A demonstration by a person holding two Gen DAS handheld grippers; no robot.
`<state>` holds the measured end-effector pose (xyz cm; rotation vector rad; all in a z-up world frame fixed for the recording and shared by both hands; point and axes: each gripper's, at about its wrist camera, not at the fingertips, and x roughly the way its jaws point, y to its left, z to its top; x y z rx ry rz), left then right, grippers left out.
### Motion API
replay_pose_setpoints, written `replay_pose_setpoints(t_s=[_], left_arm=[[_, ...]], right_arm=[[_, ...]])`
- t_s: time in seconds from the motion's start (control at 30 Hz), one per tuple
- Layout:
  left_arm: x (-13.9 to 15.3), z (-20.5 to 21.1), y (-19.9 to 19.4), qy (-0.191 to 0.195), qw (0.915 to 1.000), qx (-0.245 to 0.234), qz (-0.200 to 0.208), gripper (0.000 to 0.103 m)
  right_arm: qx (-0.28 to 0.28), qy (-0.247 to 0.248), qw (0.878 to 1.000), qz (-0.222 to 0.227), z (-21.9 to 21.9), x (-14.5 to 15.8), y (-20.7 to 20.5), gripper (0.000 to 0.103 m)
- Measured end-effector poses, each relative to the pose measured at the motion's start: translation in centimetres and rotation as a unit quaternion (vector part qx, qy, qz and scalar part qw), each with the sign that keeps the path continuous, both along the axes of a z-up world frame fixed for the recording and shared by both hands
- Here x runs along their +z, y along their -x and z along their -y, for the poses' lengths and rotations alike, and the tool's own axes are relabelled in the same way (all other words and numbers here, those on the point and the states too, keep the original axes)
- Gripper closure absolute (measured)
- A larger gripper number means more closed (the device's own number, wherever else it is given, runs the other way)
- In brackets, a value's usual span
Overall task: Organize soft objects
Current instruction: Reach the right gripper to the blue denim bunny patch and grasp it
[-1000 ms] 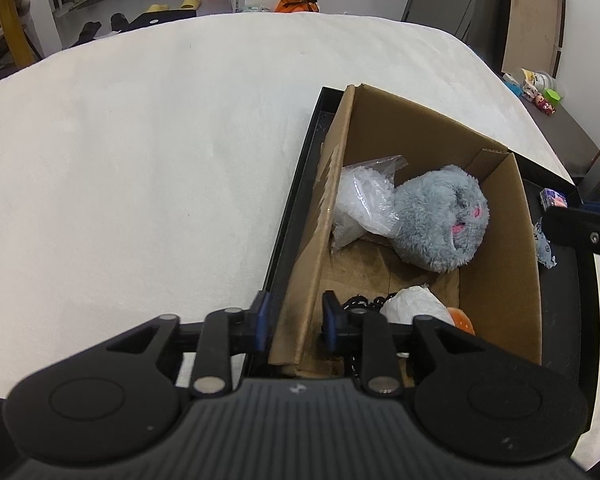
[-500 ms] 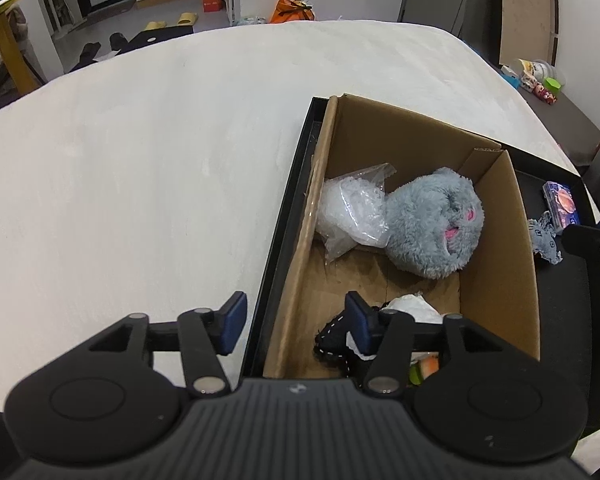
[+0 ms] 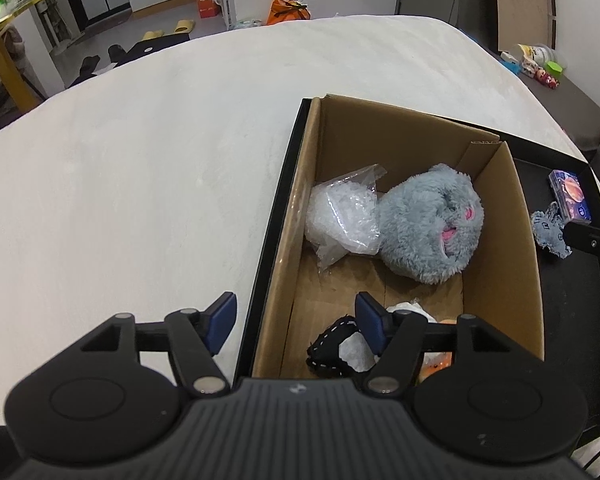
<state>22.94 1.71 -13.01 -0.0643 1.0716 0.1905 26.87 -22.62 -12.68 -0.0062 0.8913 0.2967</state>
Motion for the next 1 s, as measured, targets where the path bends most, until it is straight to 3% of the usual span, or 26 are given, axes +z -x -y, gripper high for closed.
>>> replay_pose_setpoints(t_s=[0.17,0.8,1.0], left_arm=[[-0.1,0.4,-0.6,-0.009,0.9999,0.002,-0.003,0.039],[-0.7,1.3,-1.4,-0.030,0.9995,0.000,-0.014,0.039],[-0.8,1.2,-1.4,-0.029,0.9994,0.003,-0.016,0.039]], right_arm=[[0.004,0.015,1.000,0.021,0.4,-1.2,-0.2,0.036],[0.021,0.058,0.998,0.013,-0.5,-4.3,-2.1,0.038],[0.026,0.059,0.998,0.003,-0.7,-5.2,-2.8,0.048]])
